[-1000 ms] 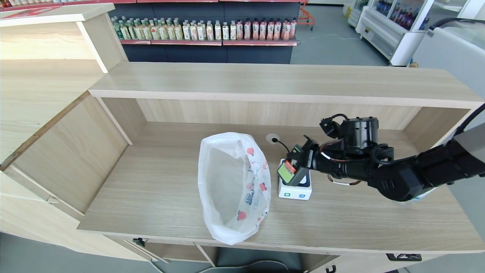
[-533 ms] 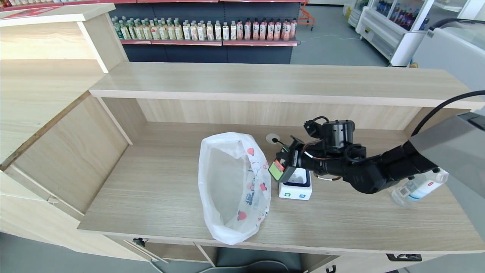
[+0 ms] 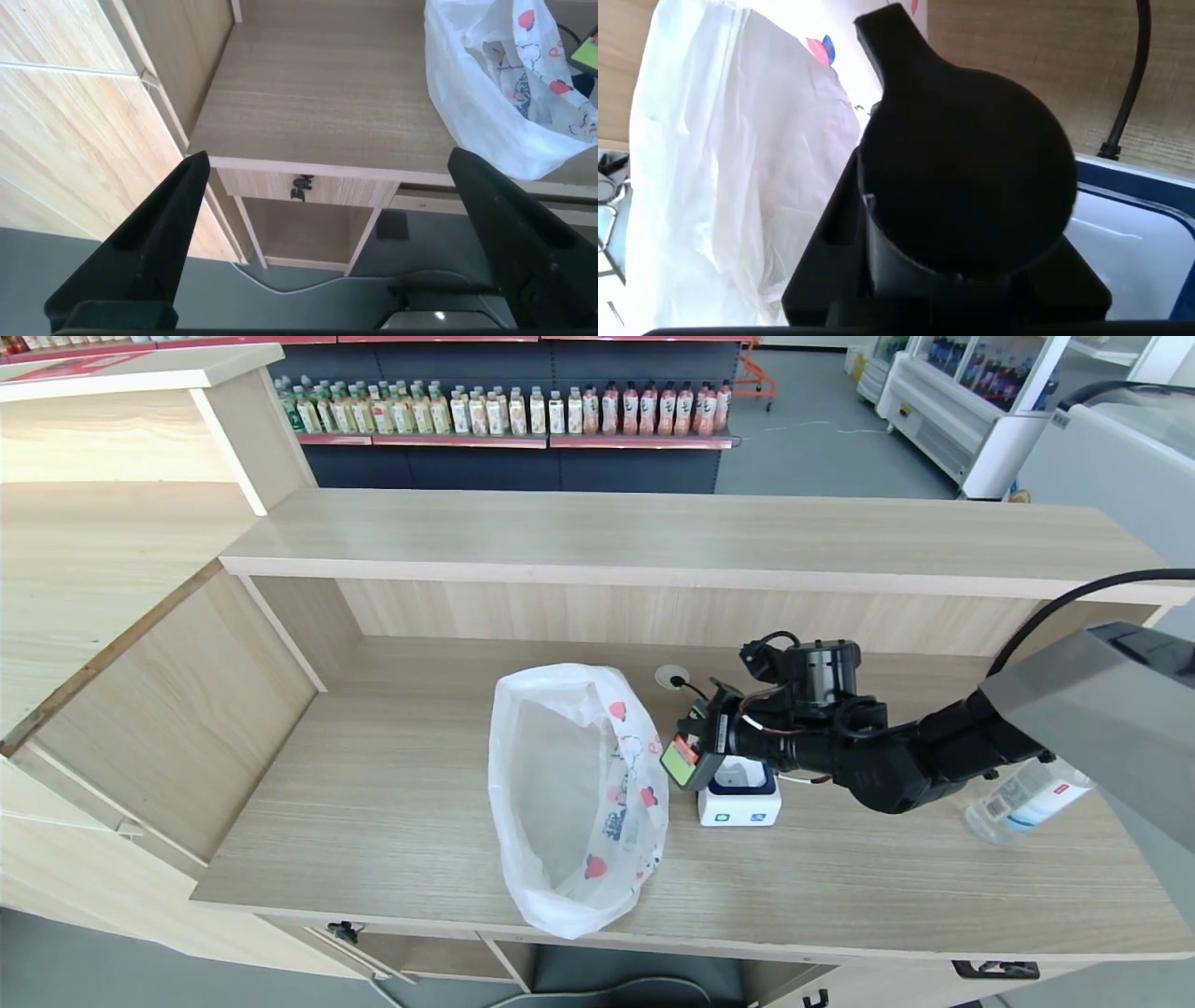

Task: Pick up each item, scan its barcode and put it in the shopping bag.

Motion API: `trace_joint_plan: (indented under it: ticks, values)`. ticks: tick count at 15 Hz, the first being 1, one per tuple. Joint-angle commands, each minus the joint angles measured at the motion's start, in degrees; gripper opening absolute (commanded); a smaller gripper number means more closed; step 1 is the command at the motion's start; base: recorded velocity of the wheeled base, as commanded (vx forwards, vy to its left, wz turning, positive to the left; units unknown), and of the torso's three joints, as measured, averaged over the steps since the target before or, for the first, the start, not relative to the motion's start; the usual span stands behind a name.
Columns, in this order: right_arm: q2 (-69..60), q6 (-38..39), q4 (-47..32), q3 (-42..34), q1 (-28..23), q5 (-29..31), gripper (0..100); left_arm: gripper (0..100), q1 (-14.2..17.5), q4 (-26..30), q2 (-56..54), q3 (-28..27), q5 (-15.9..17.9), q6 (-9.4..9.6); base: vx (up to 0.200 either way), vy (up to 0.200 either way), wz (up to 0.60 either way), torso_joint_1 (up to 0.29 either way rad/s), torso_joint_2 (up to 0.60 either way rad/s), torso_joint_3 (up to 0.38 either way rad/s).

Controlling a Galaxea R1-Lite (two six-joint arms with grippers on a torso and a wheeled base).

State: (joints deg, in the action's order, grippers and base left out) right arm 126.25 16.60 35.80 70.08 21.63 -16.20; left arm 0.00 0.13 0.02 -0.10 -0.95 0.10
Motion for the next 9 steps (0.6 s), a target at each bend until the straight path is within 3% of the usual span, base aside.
trace_joint_plan:
  ticks: [1,9]
  values:
    - [-1.0,0.1,0.0,0.3,0.0,-0.1,0,100,0.0,0.0,0.0,0.0,0.0,-0.01,0.000,0.000,0.00,0.000,0.00,0.000]
    - [-6.9,-1.4,-5.2,-2.1,-1.5,0.1,0,100,0.0,0.0,0.0,0.0,0.0,-0.01,0.000,0.000,0.00,0.000,0.00,0.000]
